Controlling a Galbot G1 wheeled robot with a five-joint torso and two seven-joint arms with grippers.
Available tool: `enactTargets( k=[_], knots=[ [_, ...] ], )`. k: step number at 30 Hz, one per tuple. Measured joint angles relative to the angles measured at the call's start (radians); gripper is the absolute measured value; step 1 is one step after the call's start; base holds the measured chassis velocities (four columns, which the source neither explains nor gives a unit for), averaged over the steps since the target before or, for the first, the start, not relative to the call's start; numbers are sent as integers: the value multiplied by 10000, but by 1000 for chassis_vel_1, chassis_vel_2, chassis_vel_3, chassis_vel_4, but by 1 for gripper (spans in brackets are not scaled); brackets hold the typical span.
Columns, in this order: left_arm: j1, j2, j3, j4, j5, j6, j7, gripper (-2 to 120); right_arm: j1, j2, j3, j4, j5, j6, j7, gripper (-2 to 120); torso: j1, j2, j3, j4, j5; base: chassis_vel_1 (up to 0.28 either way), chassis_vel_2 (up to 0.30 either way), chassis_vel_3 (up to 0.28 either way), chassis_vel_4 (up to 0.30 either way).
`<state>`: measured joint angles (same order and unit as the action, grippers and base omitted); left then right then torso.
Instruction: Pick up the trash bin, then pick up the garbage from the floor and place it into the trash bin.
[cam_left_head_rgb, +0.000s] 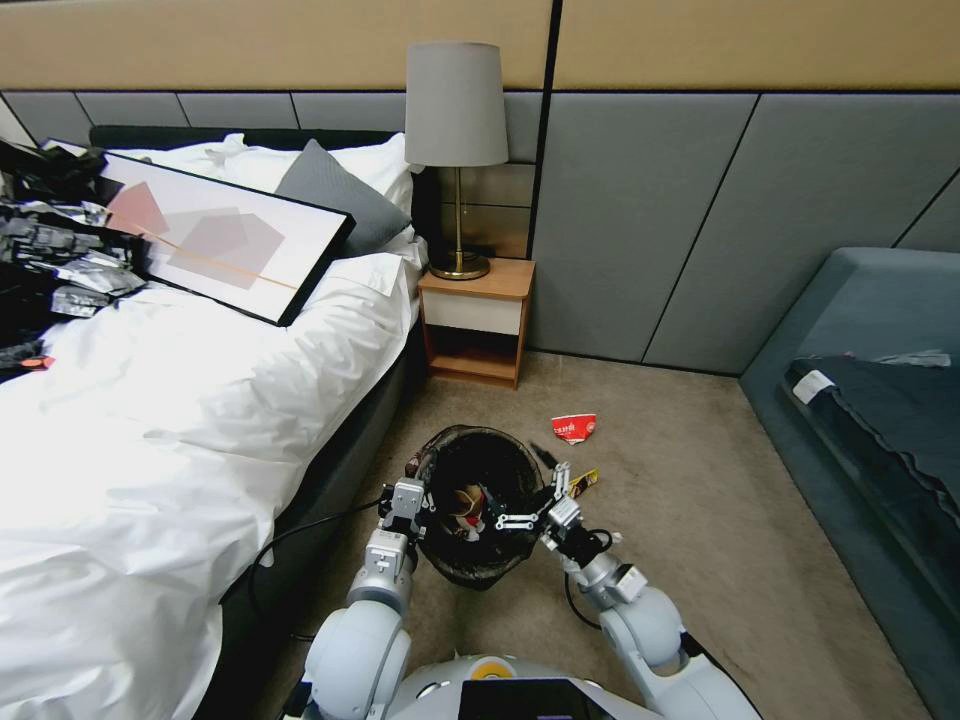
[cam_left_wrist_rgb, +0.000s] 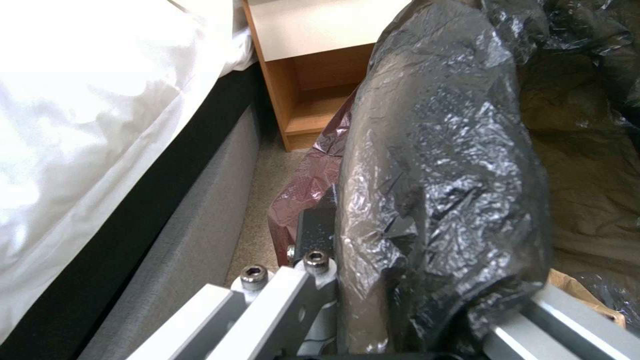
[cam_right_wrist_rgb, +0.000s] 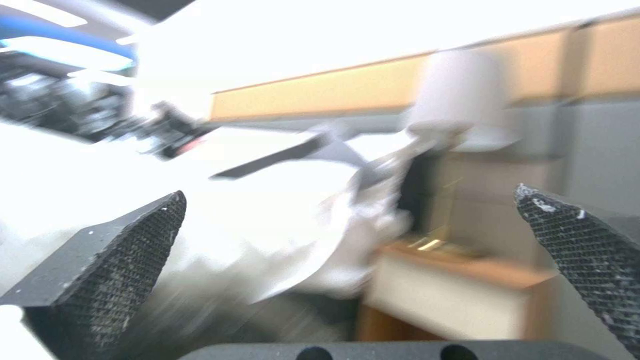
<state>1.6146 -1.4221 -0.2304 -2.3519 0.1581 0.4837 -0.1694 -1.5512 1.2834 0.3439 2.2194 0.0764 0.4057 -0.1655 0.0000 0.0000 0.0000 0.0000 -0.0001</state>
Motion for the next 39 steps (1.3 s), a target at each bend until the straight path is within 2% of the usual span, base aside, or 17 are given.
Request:
enactTargets(
  k=[1, 4, 11, 14, 18, 22, 39],
  knots=[
    [0, 0, 0, 0, 0, 0, 0, 1, 0, 0, 0, 0, 0, 0, 0, 114, 0, 0, 0, 0, 0, 0, 0, 0, 0],
    [2, -51, -71, 13, -25, -3, -6, 1, -447, 389, 275, 469, -244, -248, 1352, 114, -1, 0, 0, 0, -1, 0, 0, 0, 0],
    [0, -68, -146, 1, -88, -10, -22, 1, -1286, 875, 591, 572, -341, 43, 2120, 106, 0, 0, 0, -2, 0, 0, 0, 0, 0],
    [10, -105, -171, -14, -120, -23, -26, 1, -1559, 1179, 728, 487, -281, 370, 2277, 100, -1, 0, 0, -1, -1, 0, 0, 0, 0],
    [22, -140, -185, -27, -125, -37, -34, 1, -1785, 1595, 1177, 133, -476, 1070, 2261, 100, 0, 0, 0, -2, 0, 0, 0, 0, 0],
    [-15, -156, -186, -39, -144, -37, -36, 1, -1802, 1725, 1421, -135, -563, 1358, 2265, 100, 0, 0, -1, 0, 0, 0, 0, 0, 0],
    [-14, -174, -154, -56, -122, -14, -42, 1, -1323, 1789, 1631, -752, -105, 1185, 2207, 100, 0, -1, 0, 0, 0, 0, 0, 0, 0]
  ],
)
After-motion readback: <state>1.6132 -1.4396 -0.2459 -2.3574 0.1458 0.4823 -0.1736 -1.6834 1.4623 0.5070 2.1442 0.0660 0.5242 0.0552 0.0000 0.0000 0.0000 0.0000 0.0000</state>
